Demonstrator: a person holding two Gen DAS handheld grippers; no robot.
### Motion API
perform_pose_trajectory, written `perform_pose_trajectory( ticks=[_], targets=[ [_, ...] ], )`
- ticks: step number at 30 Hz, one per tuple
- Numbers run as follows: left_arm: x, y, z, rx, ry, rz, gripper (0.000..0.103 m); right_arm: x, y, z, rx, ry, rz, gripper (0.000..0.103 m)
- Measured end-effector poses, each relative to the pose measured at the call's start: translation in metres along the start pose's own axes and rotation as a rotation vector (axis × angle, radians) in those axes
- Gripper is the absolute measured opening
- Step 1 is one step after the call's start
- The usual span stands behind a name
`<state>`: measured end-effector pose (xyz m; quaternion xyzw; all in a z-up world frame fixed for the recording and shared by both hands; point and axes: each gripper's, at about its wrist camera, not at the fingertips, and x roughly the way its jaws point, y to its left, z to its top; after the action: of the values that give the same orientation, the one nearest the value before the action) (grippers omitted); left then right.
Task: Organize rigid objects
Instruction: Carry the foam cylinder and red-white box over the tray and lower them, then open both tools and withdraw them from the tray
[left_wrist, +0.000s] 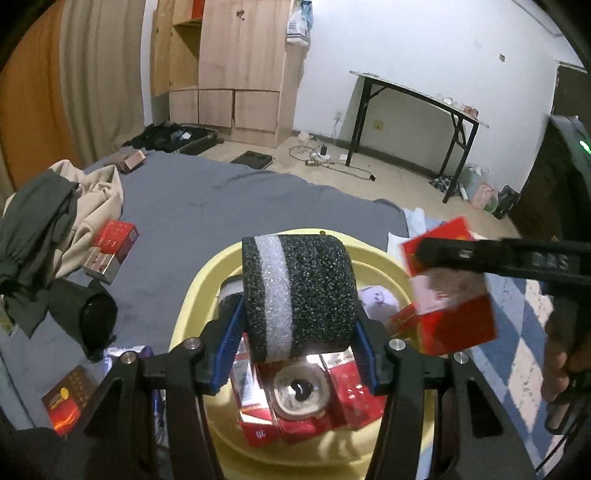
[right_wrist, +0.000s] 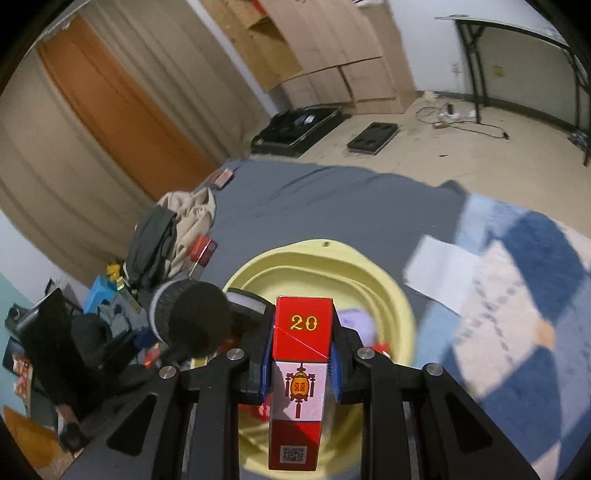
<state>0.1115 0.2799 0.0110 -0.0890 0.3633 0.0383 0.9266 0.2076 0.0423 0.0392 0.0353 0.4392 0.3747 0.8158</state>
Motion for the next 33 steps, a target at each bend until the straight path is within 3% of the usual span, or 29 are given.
perform_pose_trajectory(
  ticks=[4, 9, 11, 13, 15, 19, 21, 24, 25, 28, 31, 33],
  targets=[
    [0.007, 0.002, -0.009, -0.011, 0.003, -0.027, 0.056, 0.043, -0.010, 0.002, 0.018, 0.048, 0.012, 0.023],
    [0.007, -0.001, -0.010, -0.006, -0.043, -0.045, 0.057, 0.066, -0.017, 0.011, -0.008, 0.030, -0.006, 0.024],
    [0.008, 0.000, -0.009, -0.011, -0.045, -0.036, 0.065, 0.070, -0.014, 0.012, -0.017, 0.032, -0.015, 0.024],
    [0.010, 0.002, -0.008, -0.020, -0.056, -0.026, 0.087, 0.074, -0.012, 0.015, -0.031, 0.018, -0.031, 0.026],
    [0.009, 0.003, -0.007, -0.043, -0.070, -0.021, 0.095, 0.077, -0.012, 0.014, -0.031, 0.016, -0.013, 0.026],
    [0.003, 0.001, -0.007, -0.054, -0.093, -0.048, 0.101, 0.080, -0.021, 0.017, -0.027, 0.035, -0.022, 0.045],
    [-0.001, -0.002, -0.009, -0.050, -0.110, -0.043, 0.103, 0.077, -0.024, 0.019, -0.007, 0.033, -0.027, 0.062],
    [-0.007, -0.007, -0.009, -0.070, -0.122, -0.007, 0.103, 0.048, -0.027, 0.021, 0.046, -0.025, -0.007, 0.086],
    [-0.009, -0.010, -0.008, -0.081, -0.122, 0.002, 0.103, 0.031, -0.028, 0.021, 0.051, -0.061, -0.006, 0.101],
    [-0.024, -0.030, -0.002, -0.090, -0.151, 0.037, 0.103, -0.015, -0.038, 0.023, 0.051, -0.149, -0.039, 0.103],
    [-0.046, -0.067, 0.004, -0.060, -0.219, 0.164, 0.103, -0.066, -0.048, 0.021, 0.010, -0.242, -0.093, 0.103],
    [-0.059, -0.087, 0.006, -0.124, -0.214, 0.173, 0.103, -0.098, -0.049, 0.019, -0.031, -0.290, -0.125, 0.103]
  ],
)
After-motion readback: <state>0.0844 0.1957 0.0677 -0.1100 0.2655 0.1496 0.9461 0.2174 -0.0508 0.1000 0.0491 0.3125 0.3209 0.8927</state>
